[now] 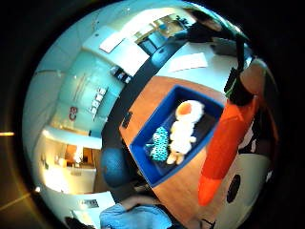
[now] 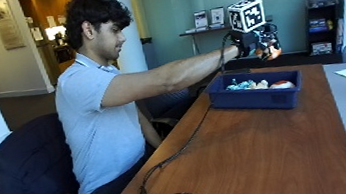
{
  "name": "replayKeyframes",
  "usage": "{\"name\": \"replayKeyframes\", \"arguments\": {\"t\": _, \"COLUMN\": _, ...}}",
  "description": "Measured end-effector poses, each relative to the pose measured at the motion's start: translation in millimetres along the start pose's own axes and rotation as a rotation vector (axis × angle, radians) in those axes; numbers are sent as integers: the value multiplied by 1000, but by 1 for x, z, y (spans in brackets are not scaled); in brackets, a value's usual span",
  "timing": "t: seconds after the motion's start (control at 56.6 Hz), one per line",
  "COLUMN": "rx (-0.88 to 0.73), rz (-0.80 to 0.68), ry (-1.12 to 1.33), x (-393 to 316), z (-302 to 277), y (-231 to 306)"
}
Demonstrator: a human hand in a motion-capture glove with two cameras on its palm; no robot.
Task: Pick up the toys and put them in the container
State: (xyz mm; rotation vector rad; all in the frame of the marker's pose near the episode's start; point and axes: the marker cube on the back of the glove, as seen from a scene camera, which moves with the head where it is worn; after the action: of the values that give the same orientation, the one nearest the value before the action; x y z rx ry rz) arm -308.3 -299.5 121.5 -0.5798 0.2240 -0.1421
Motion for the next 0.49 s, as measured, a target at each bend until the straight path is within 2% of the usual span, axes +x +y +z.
{"name": "replayKeyframes", "arguments": {"t": 0.106, "rx": -41, "rz": -125, "ry": 65, "x": -47, "z": 16, "y": -4}}
{"name": "replayKeyframes", "arguments": {"t": 0.212, "rx": -117, "rz": -171, "ry": 178, "x": -82, "z": 40, "y": -14}}
{"name": "replayKeyframes", "arguments": {"t": 0.336, "rx": -277, "rz": -158, "ry": 357, "x": -74, "z": 47, "y": -1}}
{"name": "replayKeyframes", "arguments": {"t": 0.495, "rx": -286, "rz": -142, "ry": 372, "x": -54, "z": 47, "y": 9}}
